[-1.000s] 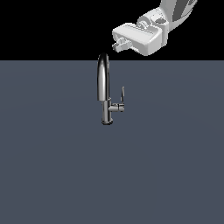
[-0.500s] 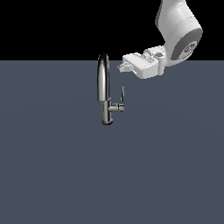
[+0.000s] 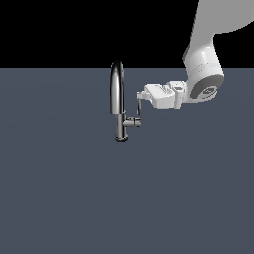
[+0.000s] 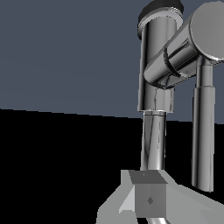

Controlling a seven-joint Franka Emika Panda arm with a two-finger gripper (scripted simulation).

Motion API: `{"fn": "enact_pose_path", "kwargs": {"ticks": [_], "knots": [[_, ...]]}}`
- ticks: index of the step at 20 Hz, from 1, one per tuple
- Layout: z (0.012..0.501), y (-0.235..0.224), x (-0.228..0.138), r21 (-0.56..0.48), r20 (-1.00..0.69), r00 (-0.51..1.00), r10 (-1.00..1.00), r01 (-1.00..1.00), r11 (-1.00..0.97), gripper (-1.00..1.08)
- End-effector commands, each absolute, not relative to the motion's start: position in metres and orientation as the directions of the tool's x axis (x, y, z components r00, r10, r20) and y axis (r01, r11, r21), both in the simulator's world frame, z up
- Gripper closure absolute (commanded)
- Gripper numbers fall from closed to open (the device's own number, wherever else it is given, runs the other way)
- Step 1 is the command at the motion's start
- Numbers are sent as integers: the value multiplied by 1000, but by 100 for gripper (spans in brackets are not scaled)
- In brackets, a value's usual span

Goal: Turn on the faucet by rotating a designated handle.

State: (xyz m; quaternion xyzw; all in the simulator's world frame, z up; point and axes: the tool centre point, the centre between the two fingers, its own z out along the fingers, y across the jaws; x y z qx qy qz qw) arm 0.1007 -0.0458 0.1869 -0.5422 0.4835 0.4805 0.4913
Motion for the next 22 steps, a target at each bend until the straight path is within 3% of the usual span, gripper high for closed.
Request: {"fn": "enact_pose_path", "kwargs": {"ticks": [1, 22], "knots": [[175, -46, 104, -41, -999, 41, -26, -999, -16, 108], [163, -46, 96, -13, -1000, 13, 0, -1000, 17, 108]]}}
